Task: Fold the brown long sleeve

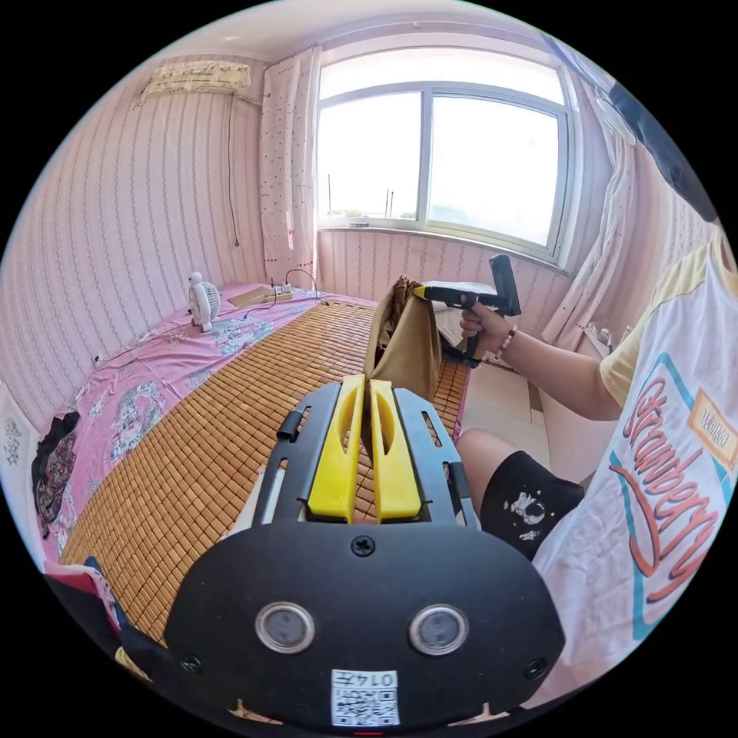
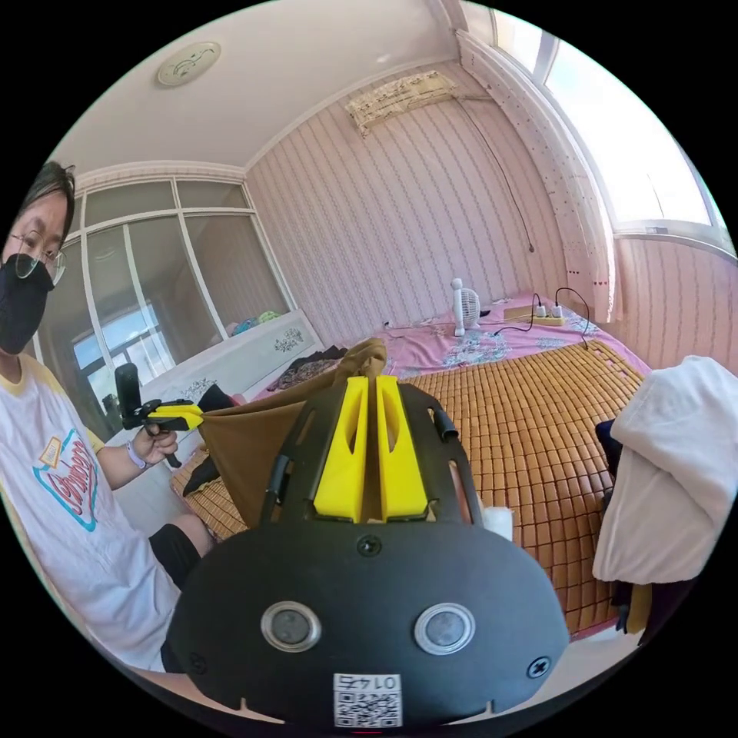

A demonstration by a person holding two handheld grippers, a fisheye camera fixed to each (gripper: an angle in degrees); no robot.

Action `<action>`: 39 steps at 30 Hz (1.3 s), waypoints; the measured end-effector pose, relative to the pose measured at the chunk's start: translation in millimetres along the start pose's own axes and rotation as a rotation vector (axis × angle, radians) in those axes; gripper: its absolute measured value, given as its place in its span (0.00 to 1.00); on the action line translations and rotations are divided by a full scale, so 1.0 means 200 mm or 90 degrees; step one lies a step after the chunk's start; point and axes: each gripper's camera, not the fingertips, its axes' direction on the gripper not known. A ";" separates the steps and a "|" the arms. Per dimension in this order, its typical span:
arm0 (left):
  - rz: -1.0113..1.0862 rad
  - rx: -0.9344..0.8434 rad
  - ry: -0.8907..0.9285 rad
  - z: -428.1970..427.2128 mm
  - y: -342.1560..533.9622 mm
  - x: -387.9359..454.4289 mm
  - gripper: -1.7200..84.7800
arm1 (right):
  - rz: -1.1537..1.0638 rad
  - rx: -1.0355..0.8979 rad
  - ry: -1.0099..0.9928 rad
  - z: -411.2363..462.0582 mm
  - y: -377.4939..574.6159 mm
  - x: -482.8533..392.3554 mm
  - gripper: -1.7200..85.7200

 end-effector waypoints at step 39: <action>-0.418 -0.159 0.077 0.43 0.41 -1.11 0.03 | -0.001 -0.243 0.167 0.83 0.37 -0.21 0.15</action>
